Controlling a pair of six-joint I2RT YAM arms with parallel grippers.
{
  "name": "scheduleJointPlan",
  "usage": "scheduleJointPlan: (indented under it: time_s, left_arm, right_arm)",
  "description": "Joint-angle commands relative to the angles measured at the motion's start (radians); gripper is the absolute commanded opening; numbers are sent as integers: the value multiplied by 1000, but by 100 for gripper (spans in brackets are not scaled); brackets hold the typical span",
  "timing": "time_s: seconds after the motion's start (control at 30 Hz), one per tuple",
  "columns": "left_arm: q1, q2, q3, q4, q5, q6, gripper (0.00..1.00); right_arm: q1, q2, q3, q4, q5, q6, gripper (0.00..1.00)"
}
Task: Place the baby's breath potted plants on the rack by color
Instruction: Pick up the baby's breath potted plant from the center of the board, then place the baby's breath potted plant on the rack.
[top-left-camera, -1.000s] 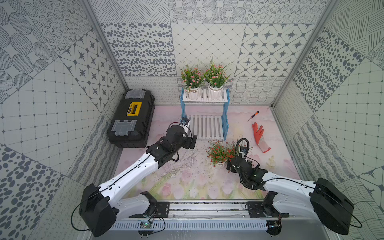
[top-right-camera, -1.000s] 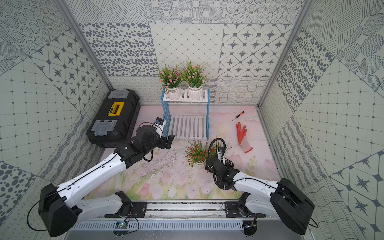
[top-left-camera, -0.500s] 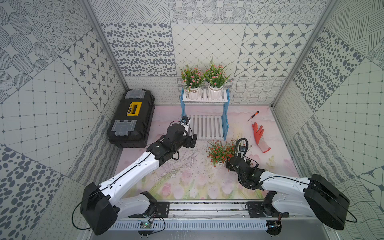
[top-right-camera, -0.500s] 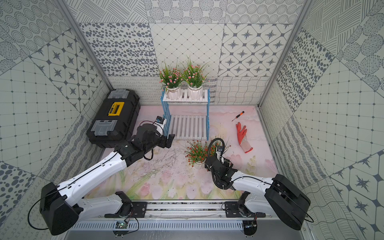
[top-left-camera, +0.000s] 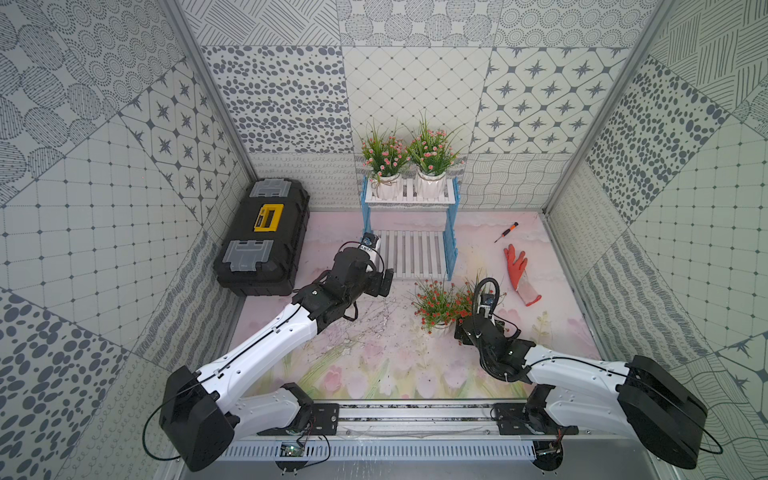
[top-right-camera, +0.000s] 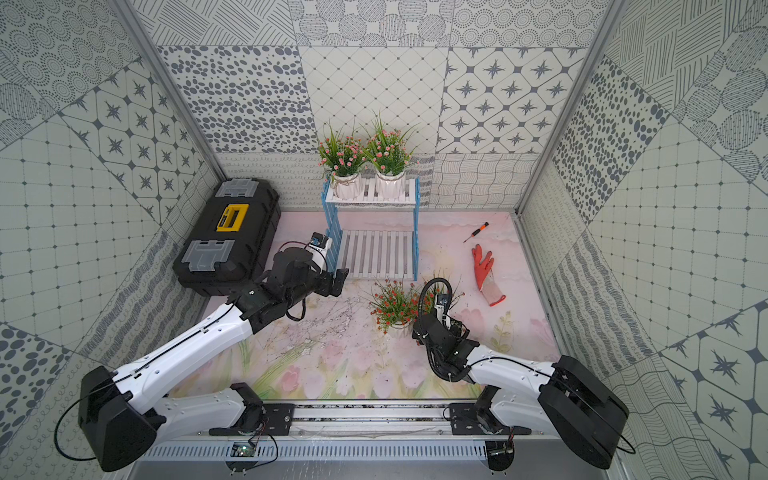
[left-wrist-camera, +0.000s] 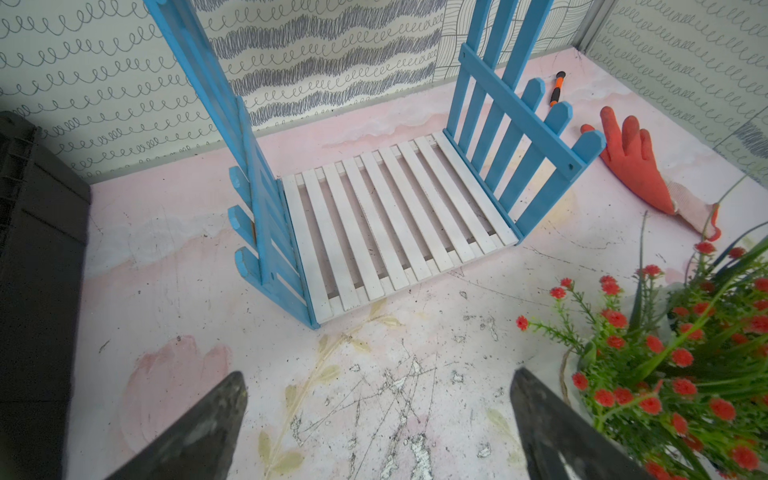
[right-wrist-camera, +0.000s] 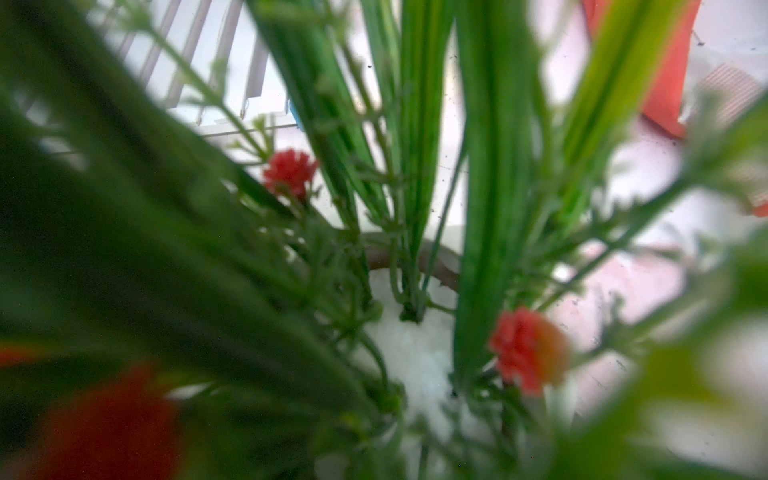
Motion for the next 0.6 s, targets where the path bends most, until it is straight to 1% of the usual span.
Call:
scheduleJointPlan:
  time_s: [0.0,0.03,0.13,0.27,0.4,0.47,0.57]
  left_arm:
    - [3,-9,9,-15,-27,-8,98]
    - [3,-9,8,-14,-30,-7,98]
    - [3,-10,5,-15,-35,-7,99]
    - [3,-21,-2,-19,-45,-14,99]
    - [3,-39,-15,-24,-61,-26,98]
    - [3,-42,-11,-43,-76,-33,99]
    - [4,-39,10,-88,-104,-46,99]
  right_arm:
    - [-5,-60,35,-17,50,-54,61]
    - [-6,-77,44,-33,60,-56,61]
    - [-6,-122,78,-31,50,-127,62]
    - [-6,-150,168,-110,54,-184,62]
    - [-5,-174,264,-134,45,-243,63]
    - [-7,-170,319,-137,29,-278,64]
    - [-16,-119,430,-144,-20,-323,64]
